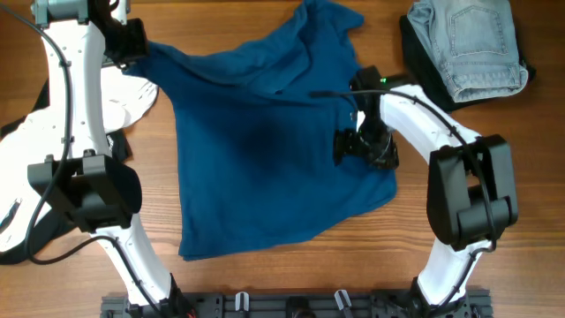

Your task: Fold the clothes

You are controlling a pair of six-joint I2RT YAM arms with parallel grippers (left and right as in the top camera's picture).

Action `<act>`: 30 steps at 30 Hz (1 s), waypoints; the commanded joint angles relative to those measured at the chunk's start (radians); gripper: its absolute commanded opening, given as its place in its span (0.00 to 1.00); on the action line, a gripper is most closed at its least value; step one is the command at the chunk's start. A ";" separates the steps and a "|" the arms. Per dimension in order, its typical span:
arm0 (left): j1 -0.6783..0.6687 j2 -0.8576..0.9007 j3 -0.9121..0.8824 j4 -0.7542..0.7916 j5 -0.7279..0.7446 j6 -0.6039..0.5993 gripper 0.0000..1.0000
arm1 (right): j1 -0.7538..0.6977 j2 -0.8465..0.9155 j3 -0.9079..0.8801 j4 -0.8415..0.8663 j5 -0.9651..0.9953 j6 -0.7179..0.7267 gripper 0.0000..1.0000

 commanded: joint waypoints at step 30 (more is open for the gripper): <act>0.010 -0.011 -0.005 -0.223 0.039 -0.100 0.04 | -0.474 0.004 0.391 0.108 -0.087 -0.270 0.88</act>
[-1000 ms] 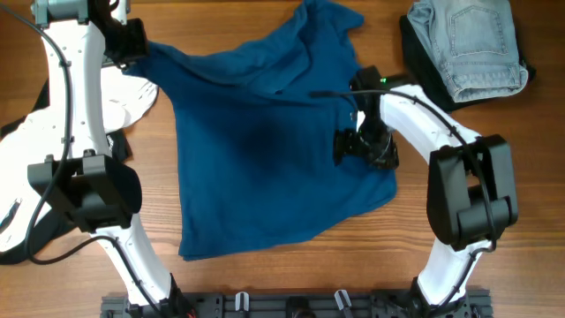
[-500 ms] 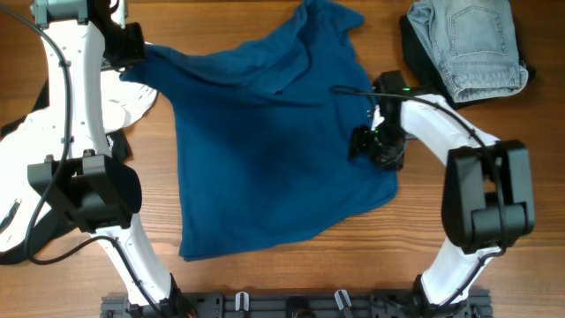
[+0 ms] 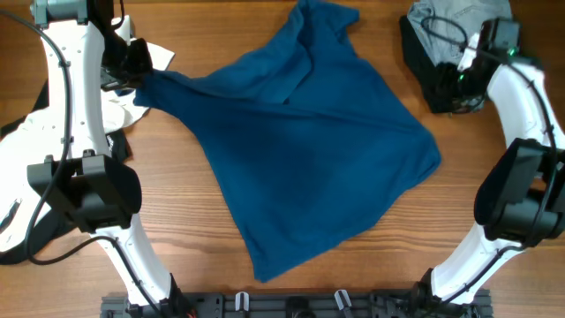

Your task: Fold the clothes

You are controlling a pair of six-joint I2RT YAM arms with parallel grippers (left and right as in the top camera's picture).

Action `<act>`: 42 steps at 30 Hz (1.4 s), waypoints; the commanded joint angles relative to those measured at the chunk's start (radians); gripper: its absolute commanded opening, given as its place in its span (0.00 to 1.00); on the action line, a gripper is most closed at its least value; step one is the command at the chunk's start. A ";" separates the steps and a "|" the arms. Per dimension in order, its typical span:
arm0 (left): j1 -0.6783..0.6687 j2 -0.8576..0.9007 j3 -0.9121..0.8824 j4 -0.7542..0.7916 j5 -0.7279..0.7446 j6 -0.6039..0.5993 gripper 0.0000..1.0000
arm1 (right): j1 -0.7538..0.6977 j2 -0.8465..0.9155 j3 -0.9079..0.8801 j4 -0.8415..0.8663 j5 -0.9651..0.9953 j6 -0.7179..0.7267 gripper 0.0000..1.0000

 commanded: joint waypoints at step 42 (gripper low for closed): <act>0.045 -0.011 -0.003 0.072 0.042 -0.021 0.04 | 0.603 -0.092 -0.578 0.015 0.052 0.354 0.04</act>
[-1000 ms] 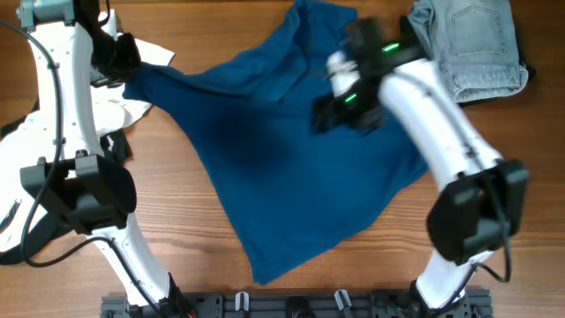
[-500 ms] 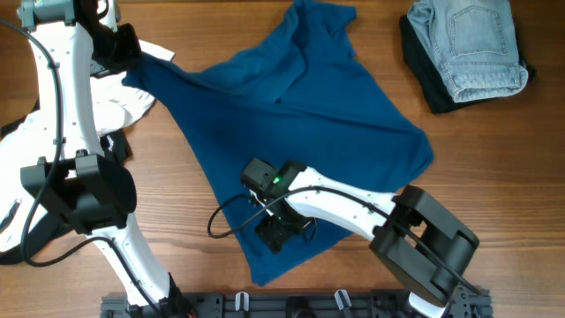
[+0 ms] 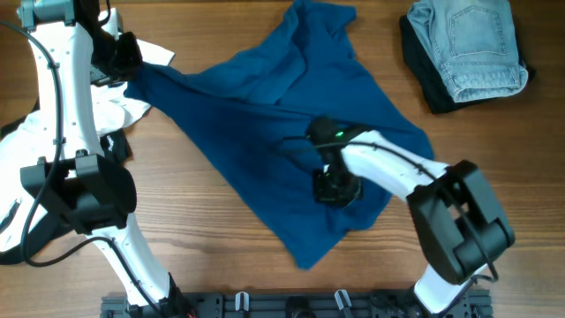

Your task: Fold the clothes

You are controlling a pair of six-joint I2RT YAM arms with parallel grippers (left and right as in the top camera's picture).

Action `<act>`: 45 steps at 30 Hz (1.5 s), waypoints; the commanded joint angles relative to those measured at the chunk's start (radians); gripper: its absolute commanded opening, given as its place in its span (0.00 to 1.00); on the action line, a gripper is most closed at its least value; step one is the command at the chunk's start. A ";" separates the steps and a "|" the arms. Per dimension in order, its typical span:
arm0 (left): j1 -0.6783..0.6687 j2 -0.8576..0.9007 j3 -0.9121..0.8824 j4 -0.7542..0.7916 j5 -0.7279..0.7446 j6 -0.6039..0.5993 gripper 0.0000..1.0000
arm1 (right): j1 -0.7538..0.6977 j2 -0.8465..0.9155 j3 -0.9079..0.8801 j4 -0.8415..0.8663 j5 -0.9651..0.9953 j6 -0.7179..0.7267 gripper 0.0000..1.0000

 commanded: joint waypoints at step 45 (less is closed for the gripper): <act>-0.150 -0.007 -0.392 0.253 0.011 -0.207 0.04 | -0.437 -0.213 -0.383 0.140 0.056 0.268 0.49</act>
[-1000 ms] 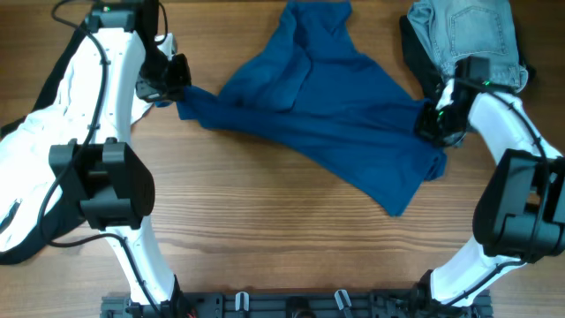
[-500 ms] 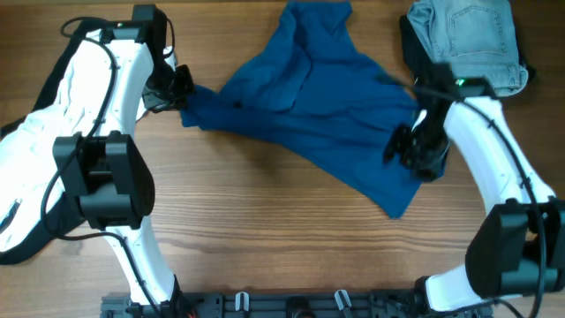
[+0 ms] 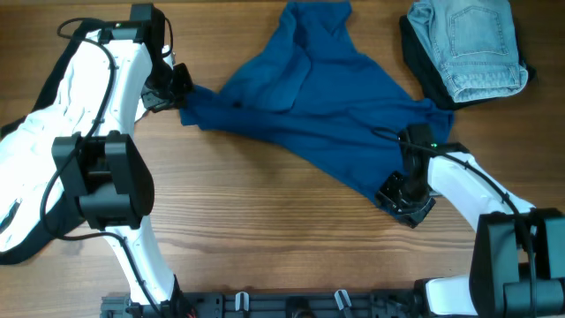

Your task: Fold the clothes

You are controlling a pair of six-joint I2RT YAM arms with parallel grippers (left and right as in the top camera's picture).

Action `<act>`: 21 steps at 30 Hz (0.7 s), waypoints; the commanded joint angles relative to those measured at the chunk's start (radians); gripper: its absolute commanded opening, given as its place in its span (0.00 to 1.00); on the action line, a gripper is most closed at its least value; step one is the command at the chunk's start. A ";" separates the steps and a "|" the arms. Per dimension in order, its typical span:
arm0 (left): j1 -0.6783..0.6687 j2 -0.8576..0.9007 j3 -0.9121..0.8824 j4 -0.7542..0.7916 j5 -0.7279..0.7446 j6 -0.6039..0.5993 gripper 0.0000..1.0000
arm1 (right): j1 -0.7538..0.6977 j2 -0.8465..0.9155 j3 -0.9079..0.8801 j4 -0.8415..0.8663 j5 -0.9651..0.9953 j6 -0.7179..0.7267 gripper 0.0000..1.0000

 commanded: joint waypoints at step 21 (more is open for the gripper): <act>0.090 -0.750 0.294 0.356 -0.175 0.064 0.04 | -0.260 -0.037 1.676 -0.505 0.018 -0.517 0.04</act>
